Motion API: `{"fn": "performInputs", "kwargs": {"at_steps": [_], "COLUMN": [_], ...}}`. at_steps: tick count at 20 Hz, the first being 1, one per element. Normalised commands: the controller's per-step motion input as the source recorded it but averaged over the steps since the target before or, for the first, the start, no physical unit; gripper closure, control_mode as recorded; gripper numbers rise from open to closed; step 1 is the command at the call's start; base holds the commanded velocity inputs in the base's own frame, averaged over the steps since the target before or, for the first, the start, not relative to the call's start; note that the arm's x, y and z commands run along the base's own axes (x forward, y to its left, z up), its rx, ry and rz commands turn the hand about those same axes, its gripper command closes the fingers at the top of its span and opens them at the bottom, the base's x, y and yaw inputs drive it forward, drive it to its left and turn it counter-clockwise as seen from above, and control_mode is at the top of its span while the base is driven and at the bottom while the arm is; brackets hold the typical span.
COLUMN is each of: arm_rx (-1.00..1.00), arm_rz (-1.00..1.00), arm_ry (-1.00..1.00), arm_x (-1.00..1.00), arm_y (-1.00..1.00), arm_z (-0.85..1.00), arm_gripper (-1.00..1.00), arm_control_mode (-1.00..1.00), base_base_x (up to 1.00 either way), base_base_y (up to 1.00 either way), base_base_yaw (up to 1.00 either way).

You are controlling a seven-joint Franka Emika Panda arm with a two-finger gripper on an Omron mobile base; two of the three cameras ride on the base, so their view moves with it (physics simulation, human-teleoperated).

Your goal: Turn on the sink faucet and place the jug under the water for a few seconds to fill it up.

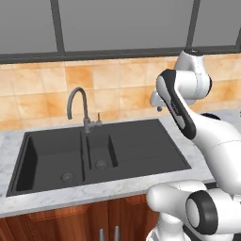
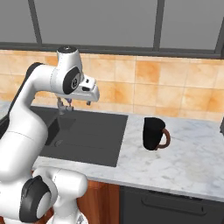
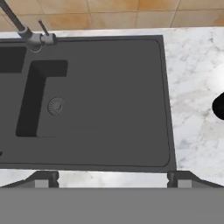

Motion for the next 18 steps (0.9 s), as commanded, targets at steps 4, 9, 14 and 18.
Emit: {"fn": "performInputs", "kwargs": {"at_steps": [4, 9, 14, 18], "arm_rx": [0.00, 0.00, 0.00, 0.00], "arm_rz": [0.00, 0.00, 0.00, 0.00], "arm_ry": [0.00, 0.00, 0.00, 0.00], "arm_x": [0.00, 0.00, 0.00, 0.00], "arm_y": [0.00, 0.00, 0.00, 0.00], "arm_z": [0.00, 0.00, 0.00, 0.00], "arm_gripper": [-1.00, -1.00, -1.00, -1.00], "arm_control_mode": [1.00, 1.00, 1.00, 1.00], "base_base_x": [0.00, 0.00, 0.00, 0.00], "base_base_y": [0.44, 0.12, 0.00, 0.00], "base_base_yaw": [0.00, 0.00, 0.00, 0.00]}}
